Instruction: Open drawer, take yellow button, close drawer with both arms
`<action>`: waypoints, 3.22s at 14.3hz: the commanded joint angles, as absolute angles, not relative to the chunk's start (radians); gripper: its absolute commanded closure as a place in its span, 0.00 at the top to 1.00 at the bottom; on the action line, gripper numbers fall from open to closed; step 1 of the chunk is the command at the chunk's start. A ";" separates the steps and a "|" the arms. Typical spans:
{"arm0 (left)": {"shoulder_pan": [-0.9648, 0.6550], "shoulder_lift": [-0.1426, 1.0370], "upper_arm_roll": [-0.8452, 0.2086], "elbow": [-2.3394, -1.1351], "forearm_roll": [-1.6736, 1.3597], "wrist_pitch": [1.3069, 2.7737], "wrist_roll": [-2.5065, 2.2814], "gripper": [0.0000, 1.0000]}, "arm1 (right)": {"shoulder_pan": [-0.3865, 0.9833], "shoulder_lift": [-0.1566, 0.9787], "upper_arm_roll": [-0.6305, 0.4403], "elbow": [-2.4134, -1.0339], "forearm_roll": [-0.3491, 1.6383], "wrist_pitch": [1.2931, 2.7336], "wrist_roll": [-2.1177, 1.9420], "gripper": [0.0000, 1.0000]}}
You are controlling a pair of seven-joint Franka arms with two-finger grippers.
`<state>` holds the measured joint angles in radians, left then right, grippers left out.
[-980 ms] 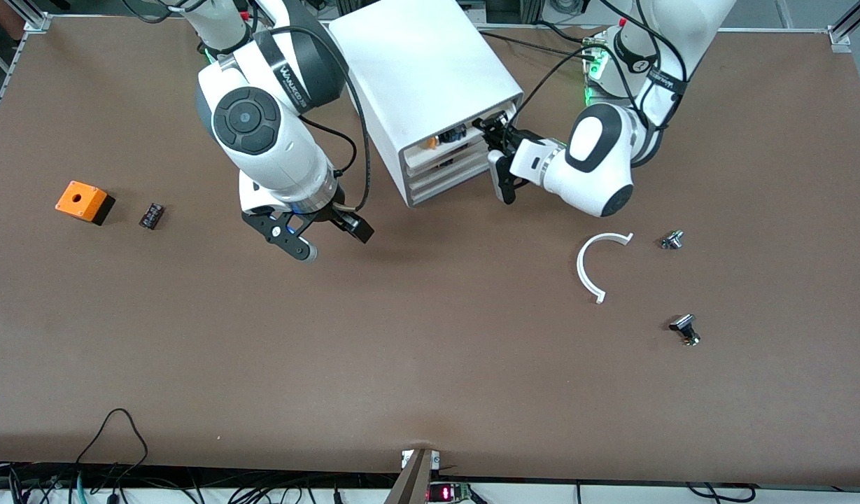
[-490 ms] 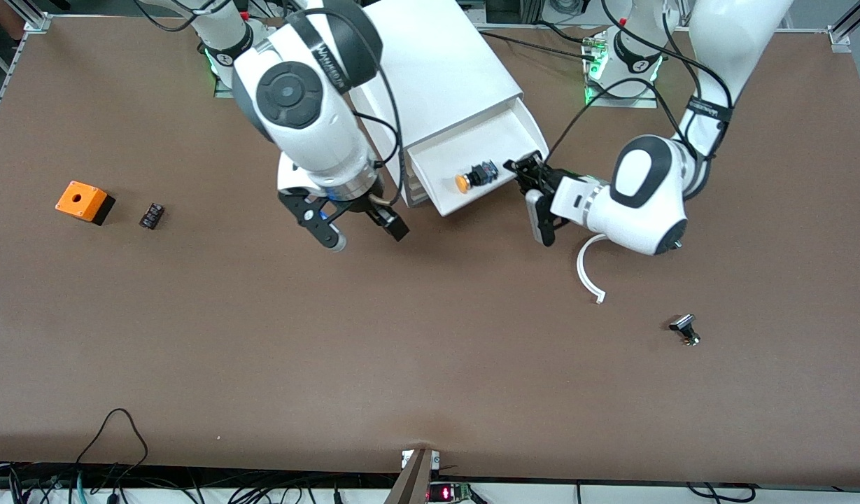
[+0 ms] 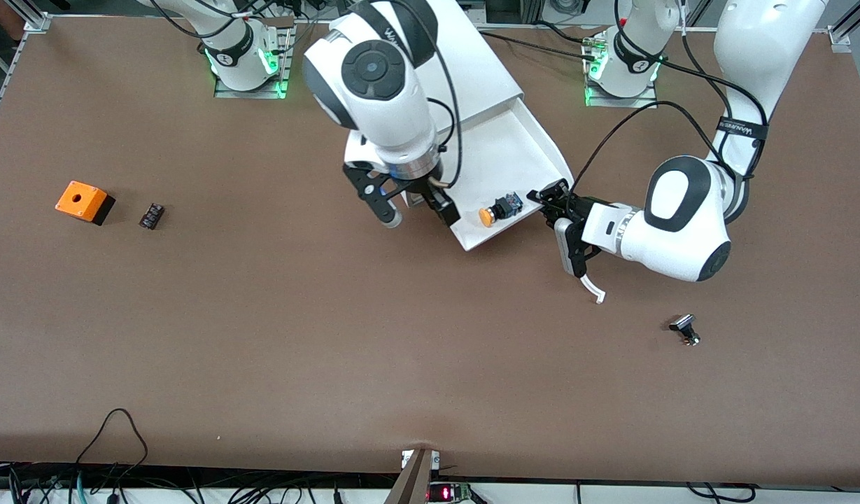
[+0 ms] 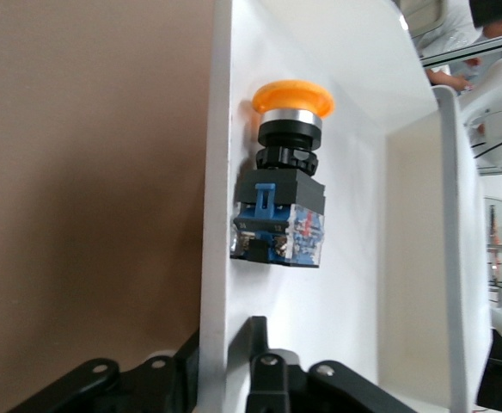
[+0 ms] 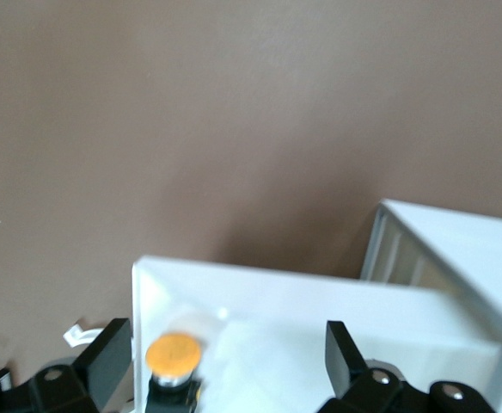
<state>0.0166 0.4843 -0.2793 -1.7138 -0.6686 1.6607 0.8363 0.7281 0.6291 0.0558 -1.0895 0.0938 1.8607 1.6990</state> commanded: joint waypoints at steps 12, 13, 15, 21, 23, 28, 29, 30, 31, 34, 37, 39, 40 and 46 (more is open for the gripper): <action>0.015 0.486 -0.285 -1.292 0.016 1.431 0.420 1.00 | 0.840 0.805 0.049 -1.035 0.103 2.221 1.957 1.00; -0.001 0.486 -0.285 -1.283 0.082 1.433 0.425 1.00 | 0.844 0.816 0.049 -1.034 0.103 2.230 1.966 1.00; -0.049 0.492 -0.281 -1.238 0.228 1.436 0.423 1.00 | 0.845 0.825 0.051 -1.034 0.103 2.246 1.988 1.00; -0.064 0.532 -0.272 -1.177 0.245 1.473 0.411 1.00 | 0.856 0.836 0.051 -1.034 0.104 2.258 1.999 0.44; -0.064 0.534 -0.272 -1.173 0.244 1.477 0.384 1.00 | 0.856 0.836 0.051 -1.034 0.104 2.257 1.999 0.15; -0.067 0.532 -0.273 -1.173 0.241 1.474 0.293 1.00 | 0.844 0.824 0.051 -1.020 0.112 2.198 1.997 0.00; -0.066 0.531 -0.278 -1.173 0.238 1.474 0.238 1.00 | 0.827 0.816 0.051 -0.991 0.123 2.153 1.996 0.00; -0.066 0.531 -0.279 -1.175 0.204 1.474 0.157 1.00 | 0.812 0.815 0.049 -0.962 0.133 2.105 1.988 0.00; -0.055 0.531 -0.276 -1.186 0.117 1.479 0.059 1.00 | 0.795 0.813 0.051 -0.934 0.133 2.064 1.974 0.00; -0.054 0.525 -0.268 -1.251 0.032 1.583 -0.190 1.00 | 0.744 0.769 0.051 -0.916 0.178 1.982 1.870 0.00; -0.061 0.528 -0.273 -1.305 0.028 1.688 -0.366 1.00 | 0.697 0.724 0.049 -0.917 0.207 1.895 1.719 0.00; -0.064 0.522 -0.281 -1.376 0.032 1.784 -0.470 1.00 | 0.648 0.700 0.049 -0.919 0.238 1.861 1.605 0.00; -0.080 0.519 -0.285 -1.402 0.034 1.804 -0.535 1.00 | 0.623 0.693 0.049 -0.919 0.244 1.841 1.550 0.00; -0.195 0.493 -0.287 -1.538 0.069 1.907 -0.860 1.00 | 0.447 0.621 0.040 -0.949 0.258 1.605 1.031 0.00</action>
<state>-0.1779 0.5426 -0.2908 -1.4551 0.0546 1.8721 -0.7828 0.4993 0.6636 0.0364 -0.9228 0.2307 1.6795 1.2051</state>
